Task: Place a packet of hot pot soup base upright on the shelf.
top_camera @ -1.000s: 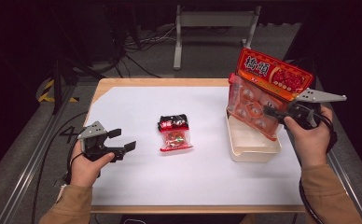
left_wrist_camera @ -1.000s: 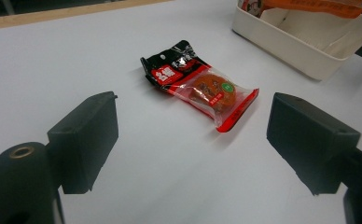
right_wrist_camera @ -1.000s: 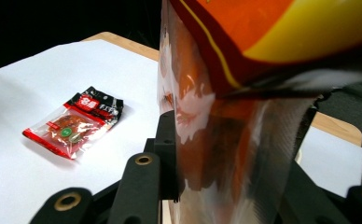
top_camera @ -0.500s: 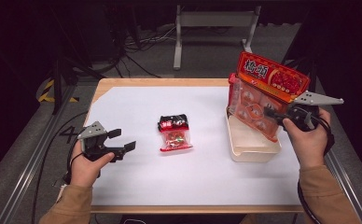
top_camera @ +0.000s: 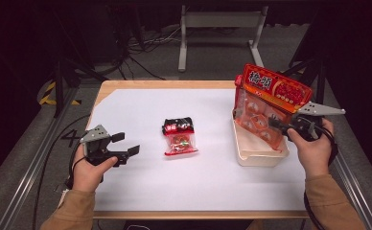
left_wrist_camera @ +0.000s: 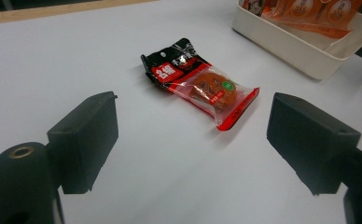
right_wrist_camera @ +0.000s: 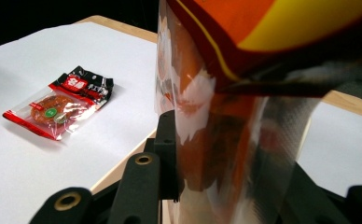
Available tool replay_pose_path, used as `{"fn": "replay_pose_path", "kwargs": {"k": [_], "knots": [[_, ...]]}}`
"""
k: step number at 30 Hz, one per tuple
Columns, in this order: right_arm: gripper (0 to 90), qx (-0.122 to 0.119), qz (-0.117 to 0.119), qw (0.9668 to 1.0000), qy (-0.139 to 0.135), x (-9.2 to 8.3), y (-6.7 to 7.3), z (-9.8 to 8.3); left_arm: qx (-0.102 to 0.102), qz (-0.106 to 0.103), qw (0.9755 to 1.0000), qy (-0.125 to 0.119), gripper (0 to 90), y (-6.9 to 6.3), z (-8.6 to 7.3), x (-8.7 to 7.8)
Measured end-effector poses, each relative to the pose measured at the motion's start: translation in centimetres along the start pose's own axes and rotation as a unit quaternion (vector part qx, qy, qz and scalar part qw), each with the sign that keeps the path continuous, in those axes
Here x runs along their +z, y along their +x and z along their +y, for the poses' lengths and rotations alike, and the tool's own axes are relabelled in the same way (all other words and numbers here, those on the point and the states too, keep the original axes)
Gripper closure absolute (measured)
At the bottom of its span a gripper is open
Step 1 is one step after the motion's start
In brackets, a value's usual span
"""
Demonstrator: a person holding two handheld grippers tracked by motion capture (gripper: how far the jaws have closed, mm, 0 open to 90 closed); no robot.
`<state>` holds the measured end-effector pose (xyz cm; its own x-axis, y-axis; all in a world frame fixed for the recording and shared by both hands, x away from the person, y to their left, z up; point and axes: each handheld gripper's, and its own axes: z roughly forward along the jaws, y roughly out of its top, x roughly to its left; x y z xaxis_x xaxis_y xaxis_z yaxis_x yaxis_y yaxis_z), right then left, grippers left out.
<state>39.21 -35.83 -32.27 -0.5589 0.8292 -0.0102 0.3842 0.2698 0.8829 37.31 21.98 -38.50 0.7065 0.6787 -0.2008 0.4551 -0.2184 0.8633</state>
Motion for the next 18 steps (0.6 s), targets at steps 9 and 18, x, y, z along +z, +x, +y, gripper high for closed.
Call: {"fn": "replay_pose_path", "kwargs": {"k": [9,18], "knots": [[70.3,0.006,0.006,0.9998,0.018,1.3,-0.1,-1.1,0.000,0.000,1.0000,0.002,17.7,0.0,0.0,0.1],[70.2,0.013,0.013,0.9994,0.030,2.5,-0.1,-2.0,-0.004,0.000,1.0000,0.001,17.7,0.0,-0.1,0.0]]}}
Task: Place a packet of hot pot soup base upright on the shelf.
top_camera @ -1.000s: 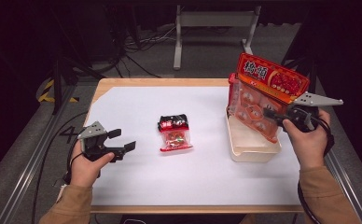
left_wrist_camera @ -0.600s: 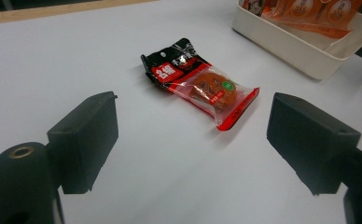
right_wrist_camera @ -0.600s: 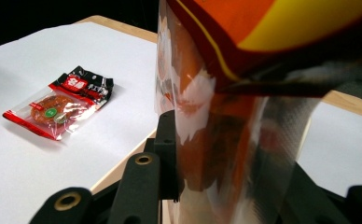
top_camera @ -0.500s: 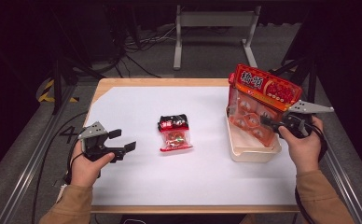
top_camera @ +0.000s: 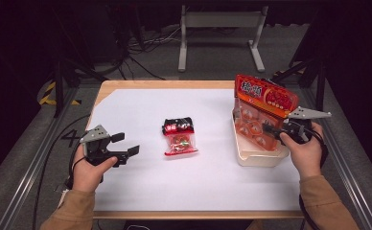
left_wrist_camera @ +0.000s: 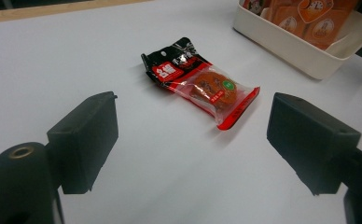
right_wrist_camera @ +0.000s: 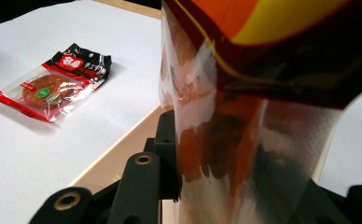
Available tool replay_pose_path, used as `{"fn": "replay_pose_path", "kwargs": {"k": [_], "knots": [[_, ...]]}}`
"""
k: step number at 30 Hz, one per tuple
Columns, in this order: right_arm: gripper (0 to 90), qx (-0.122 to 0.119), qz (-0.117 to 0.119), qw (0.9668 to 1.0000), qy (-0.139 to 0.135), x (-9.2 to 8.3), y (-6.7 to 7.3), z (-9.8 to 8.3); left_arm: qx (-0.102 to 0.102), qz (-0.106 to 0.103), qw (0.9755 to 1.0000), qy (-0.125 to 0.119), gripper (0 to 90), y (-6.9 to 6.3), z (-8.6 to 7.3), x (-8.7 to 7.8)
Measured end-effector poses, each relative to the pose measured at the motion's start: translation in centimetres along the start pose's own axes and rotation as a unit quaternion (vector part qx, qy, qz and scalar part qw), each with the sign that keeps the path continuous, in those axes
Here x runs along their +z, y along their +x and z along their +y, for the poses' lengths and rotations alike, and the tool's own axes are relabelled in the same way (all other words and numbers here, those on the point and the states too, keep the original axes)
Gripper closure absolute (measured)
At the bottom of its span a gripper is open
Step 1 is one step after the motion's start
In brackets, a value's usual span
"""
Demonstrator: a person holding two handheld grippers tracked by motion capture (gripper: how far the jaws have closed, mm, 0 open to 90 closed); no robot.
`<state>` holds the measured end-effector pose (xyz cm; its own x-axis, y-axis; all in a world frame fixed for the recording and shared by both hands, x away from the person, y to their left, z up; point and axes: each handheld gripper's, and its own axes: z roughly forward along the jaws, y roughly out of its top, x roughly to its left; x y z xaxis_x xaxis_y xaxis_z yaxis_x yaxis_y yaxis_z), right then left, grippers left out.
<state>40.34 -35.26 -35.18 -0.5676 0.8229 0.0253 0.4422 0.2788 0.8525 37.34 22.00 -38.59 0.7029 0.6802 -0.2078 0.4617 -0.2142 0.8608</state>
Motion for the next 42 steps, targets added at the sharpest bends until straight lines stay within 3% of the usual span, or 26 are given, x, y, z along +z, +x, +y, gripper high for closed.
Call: {"fn": "replay_pose_path", "kwargs": {"k": [5,17,33,39,41,42], "knots": [[70.2,0.001,0.005,0.9999,0.010,0.8,0.1,-0.4,0.003,-0.001,1.0000,0.002,17.7,-0.1,0.0,0.1],[70.1,0.034,0.004,0.9994,-0.005,0.7,-0.5,-1.7,0.003,0.000,1.0000,0.007,17.7,-0.2,0.1,0.5],[67.6,0.034,-0.028,0.9990,-0.006,0.7,-1.2,-1.9,-0.003,0.000,0.9999,0.011,17.7,0.0,-0.1,0.3],[53.3,0.026,-0.050,0.9984,-0.008,0.2,-0.9,-1.6,-0.004,0.002,1.0000,0.009,17.6,0.1,-0.1,0.3],[38.6,0.032,-0.054,0.9975,-0.033,-0.4,-1.0,-1.5,-0.002,0.002,1.0000,0.009,17.6,0.1,-0.1,0.3],[38.6,0.032,-0.054,0.9975,-0.033,-0.4,-1.0,-1.5,-0.002,0.002,1.0000,0.009,17.6,0.1,-0.1,0.3]]}}
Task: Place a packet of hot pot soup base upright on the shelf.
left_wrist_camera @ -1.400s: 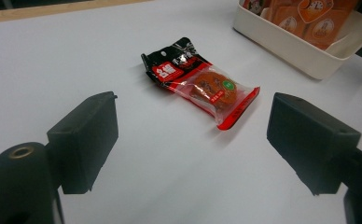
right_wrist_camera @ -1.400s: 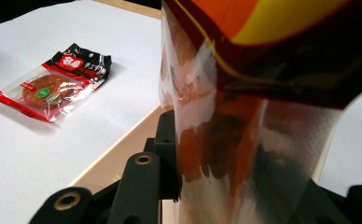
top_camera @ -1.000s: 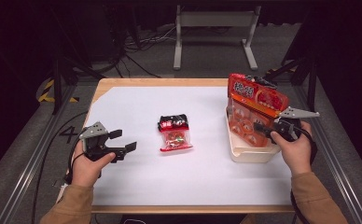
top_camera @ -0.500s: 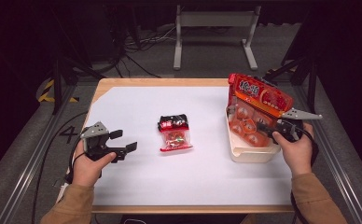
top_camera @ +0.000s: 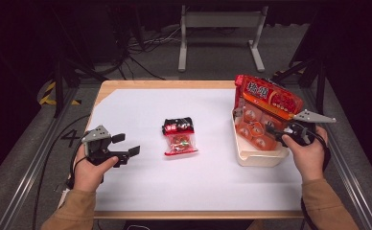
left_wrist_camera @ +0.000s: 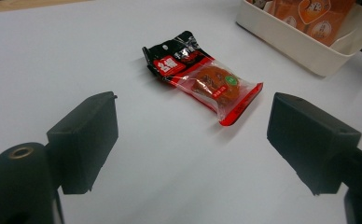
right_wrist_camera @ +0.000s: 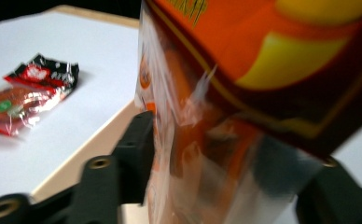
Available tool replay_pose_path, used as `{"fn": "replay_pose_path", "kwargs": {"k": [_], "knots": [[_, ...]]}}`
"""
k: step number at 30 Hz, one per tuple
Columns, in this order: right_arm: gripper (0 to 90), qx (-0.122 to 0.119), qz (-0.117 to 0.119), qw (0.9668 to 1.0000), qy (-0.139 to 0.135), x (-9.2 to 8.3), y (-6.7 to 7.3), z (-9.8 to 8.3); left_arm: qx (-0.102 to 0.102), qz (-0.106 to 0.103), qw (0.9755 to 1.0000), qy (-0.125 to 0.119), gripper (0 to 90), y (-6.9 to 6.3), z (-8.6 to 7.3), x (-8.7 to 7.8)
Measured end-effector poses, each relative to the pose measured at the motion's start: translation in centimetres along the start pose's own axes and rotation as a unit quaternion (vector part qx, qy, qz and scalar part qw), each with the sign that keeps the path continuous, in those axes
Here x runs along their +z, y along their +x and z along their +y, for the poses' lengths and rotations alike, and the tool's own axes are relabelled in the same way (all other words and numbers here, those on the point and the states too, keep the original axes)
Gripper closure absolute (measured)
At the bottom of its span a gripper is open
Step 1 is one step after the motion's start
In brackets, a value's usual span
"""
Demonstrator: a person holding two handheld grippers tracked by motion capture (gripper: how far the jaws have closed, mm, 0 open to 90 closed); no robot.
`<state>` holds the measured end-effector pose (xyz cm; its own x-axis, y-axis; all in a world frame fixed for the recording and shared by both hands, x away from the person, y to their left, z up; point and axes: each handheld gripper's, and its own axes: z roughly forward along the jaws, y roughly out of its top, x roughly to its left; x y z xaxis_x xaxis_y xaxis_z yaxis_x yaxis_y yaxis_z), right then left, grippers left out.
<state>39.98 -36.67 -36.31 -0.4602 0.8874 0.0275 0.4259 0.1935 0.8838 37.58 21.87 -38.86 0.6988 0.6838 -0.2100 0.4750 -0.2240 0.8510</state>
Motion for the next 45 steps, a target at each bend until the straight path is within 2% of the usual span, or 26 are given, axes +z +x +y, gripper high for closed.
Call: {"fn": "replay_pose_path", "kwargs": {"k": [3,11,15,16,17,21,26,29,32,34,38,42,44,45], "knots": [[32.7,0.005,-0.003,0.9999,-0.011,-0.9,-0.1,0.0,-0.001,-0.004,1.0000,0.002,17.4,-0.1,0.1,0.2],[29.3,-0.003,-0.011,0.9997,-0.023,-2.8,0.2,-0.7,0.004,-0.010,0.9999,0.004,17.3,-0.1,0.4,0.8],[29.2,-0.006,-0.009,0.9997,-0.023,-4.3,0.5,-0.7,0.006,-0.016,0.9998,0.009,17.1,-0.2,0.5,1.3],[29.3,-0.007,-0.009,0.9997,-0.023,-4.7,0.7,-0.6,0.001,-0.018,0.9998,0.009,17.1,-0.3,0.6,1.5],[29.7,-0.013,-0.012,0.9996,-0.020,-5.2,0.9,-0.5,0.006,-0.017,0.9998,0.011,17.0,-0.2,0.6,1.6],[30.5,-0.019,-0.013,0.9997,-0.008,-6.4,1.6,-0.4,0.005,-0.020,0.9997,0.011,16.9,-0.2,0.8,1.8],[31.5,-0.026,0.008,0.9996,-0.007,-7.3,2.8,-0.5,0.007,-0.019,0.9997,0.010,16.8,-0.1,0.8,1.9],[31.5,-0.034,0.030,0.9989,-0.012,-7.5,3.7,-0.5,0.004,-0.020,0.9997,0.012,16.7,-0.3,0.8,1.9],[31.4,-0.044,0.075,0.9960,-0.018,-7.5,4.8,-0.3,0.005,-0.020,0.9997,0.012,16.7,-0.2,0.8,1.9],[31.1,-0.056,0.097,0.9935,-0.020,-7.3,5.4,-0.2,0.004,-0.019,0.9997,0.013,16.6,-0.1,0.8,1.9],[31.1,-0.078,0.126,0.9887,-0.024,-6.8,6.6,-0.1,0.001,-0.019,0.9997,0.017,16.6,-0.2,0.7,2.1],[31.1,-0.088,0.173,0.9804,-0.035,-6.0,7.6,0.1,0.002,-0.019,0.9997,0.018,16.6,-0.2,0.7,2.2],[31.1,-0.095,0.192,0.9761,-0.036,-5.6,8.1,0.2,0.006,-0.016,0.9996,0.020,16.6,-0.1,0.8,2.3],[31.1,-0.098,0.196,0.9749,-0.036,-5.5,8.3,0.3,0.003,-0.019,0.9996,0.020,16.6,-0.2,0.8,2.4]]}}
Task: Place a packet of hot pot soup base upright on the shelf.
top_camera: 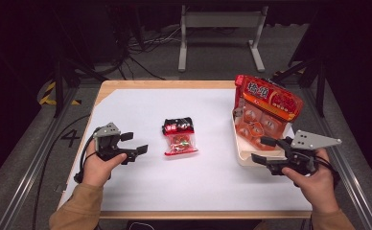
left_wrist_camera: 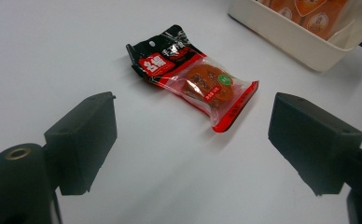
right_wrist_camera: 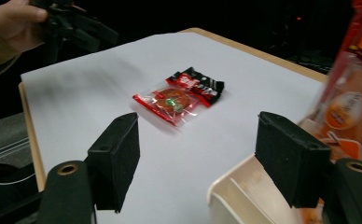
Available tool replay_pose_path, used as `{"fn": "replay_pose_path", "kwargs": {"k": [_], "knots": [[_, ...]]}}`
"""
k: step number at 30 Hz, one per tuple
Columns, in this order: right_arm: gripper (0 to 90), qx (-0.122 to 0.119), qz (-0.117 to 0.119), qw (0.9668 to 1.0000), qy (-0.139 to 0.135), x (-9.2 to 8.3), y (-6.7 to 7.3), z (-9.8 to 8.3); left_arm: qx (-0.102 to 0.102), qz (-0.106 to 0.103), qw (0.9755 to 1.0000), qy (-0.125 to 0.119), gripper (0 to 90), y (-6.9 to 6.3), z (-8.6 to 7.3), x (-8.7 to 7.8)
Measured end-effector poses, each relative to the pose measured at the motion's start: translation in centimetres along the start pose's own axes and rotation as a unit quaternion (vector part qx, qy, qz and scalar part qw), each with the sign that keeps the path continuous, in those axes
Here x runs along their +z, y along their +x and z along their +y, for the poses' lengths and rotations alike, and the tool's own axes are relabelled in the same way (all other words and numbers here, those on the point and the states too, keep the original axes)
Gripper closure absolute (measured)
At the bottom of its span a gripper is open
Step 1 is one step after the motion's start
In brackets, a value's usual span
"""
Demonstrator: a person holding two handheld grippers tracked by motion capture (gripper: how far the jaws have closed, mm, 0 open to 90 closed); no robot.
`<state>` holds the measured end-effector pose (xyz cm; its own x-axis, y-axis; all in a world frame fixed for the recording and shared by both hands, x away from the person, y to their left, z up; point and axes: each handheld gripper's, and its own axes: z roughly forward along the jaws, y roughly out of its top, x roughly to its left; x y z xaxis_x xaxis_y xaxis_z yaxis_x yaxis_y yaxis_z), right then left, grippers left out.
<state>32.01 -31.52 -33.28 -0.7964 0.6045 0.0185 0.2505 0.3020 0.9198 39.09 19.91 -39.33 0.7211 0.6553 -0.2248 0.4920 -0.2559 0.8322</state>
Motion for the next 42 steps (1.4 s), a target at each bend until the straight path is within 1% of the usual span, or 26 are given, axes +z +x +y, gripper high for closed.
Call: {"fn": "replay_pose_path", "kwargs": {"k": [2,8,9,12,14,15,17,18,20,21,22,24,25,26,28,29,32,33,34,35,36,38,39,40,41,42], "knots": [[31.1,-0.007,0.009,0.9999,-0.001,0.6,0.3,0.1,0.000,0.002,1.0000,0.001,16.6,-0.1,0.0,0.1],[30.9,-0.024,0.038,0.9990,-0.005,2.2,1.3,0.4,-0.003,-0.002,1.0000,0.005,16.6,-0.2,0.2,0.6],[30.9,-0.024,0.038,0.9990,-0.005,2.2,1.3,0.4,-0.003,-0.002,1.0000,0.005,16.6,-0.2,0.2,0.6],[30.2,-0.028,0.050,0.9984,-0.006,3.0,1.8,0.3,-0.002,-0.001,1.0000,0.006,16.6,-0.3,0.3,0.9],[29.4,-0.028,0.051,0.9983,-0.007,3.5,1.9,0.2,-0.006,-0.002,1.0000,0.007,16.6,-0.4,0.3,1.1],[29.4,-0.027,0.049,0.9984,-0.006,3.8,1.9,0.2,-0.005,0.002,1.0000,0.007,16.6,-0.4,0.4,1.2],[29.4,-0.024,0.048,0.9986,-0.005,4.3,1.9,0.0,-0.013,0.004,0.9999,0.009,16.3,-0.5,0.4,1.4],[29.5,-0.024,0.048,0.9985,-0.004,4.5,1.9,-0.1,-0.010,0.006,0.9999,0.009,16.2,-0.4,0.5,1.5],[29.5,-0.025,0.051,0.9984,-0.004,4.8,1.9,-0.2,-0.014,0.008,0.9998,0.009,16.0,-0.4,0.6,1.6],[29.4,-0.025,0.051,0.9984,-0.004,4.9,2.0,-0.3,-0.014,0.015,0.9998,0.006,15.8,-0.2,0.7,1.8],[29.4,-0.025,0.052,0.9983,-0.004,5.0,2.0,-0.3,-0.020,0.013,0.9997,0.005,15.7,-0.2,0.8,2.0],[29.4,-0.026,0.053,0.9982,-0.004,5.2,2.1,-0.4,-0.025,0.013,0.9996,0.003,15.2,0.0,0.9,2.3],[29.4,-0.027,0.054,0.9982,-0.004,5.3,2.1,-0.4,-0.025,0.014,0.9996,0.002,14.9,0.1,1.0,2.6],[29.4,-0.027,0.055,0.9981,-0.004,5.4,2.1,-0.4,-0.031,0.012,0.9994,0.002,14.4,0.1,1.1,2.8],[29.4,-0.028,0.055,0.9981,-0.002,5.5,2.1,-0.6,-0.027,0.016,0.9995,0.001,14.0,0.3,1.4,3.4],[29.4,-0.028,0.055,0.9981,-0.001,5.6,2.1,-0.6,-0.030,0.017,0.9994,0.001,14.0,0.4,1.5,3.7],[29.4,-0.027,0.056,0.9980,-0.001,5.7,2.1,-0.7,-0.023,0.020,0.9995,0.004,13.5,0.6,2.1,4.7],[29.4,-0.028,0.057,0.9980,-0.001,5.8,2.1,-0.7,-0.023,0.020,0.9995,0.004,13.1,0.6,2.1,4.7],[29.4,-0.028,0.057,0.9979,-0.001,5.8,2.1,-0.7,-0.018,0.019,0.9996,0.006,12.9,0.7,2.3,5.2],[29.4,-0.028,0.057,0.9979,-0.001,5.8,2.1,-0.7,-0.018,0.019,0.9996,0.006,12.8,0.7,2.3,5.2],[29.4,-0.029,0.058,0.9979,-0.001,5.8,2.1,-0.8,-0.021,0.017,0.9996,0.006,12.8,0.7,2.5,5.6],[29.4,-0.028,0.058,0.9979,0.000,5.9,2.0,-0.8,-0.024,0.024,0.9994,0.009,12.2,1.0,2.8,6.5],[29.3,-0.028,0.059,0.9979,0.000,6.0,2.0,-0.8,-0.024,0.024,0.9994,0.009,12.1,1.0,2.8,6.5],[29.3,-0.027,0.060,0.9978,0.000,6.0,2.0,-0.9,-0.030,0.028,0.9990,0.015,12.0,1.2,3.0,7.1],[29.2,-0.028,0.060,0.9978,0.001,6.0,2.0,-0.9,-0.036,0.027,0.9989,0.013,11.9,1.3,3.0,7.4],[29.2,-0.028,0.060,0.9978,0.001,6.0,2.0,-0.9,-0.036,0.027,0.9989,0.013,11.8,1.3,3.0,7.4]]}}
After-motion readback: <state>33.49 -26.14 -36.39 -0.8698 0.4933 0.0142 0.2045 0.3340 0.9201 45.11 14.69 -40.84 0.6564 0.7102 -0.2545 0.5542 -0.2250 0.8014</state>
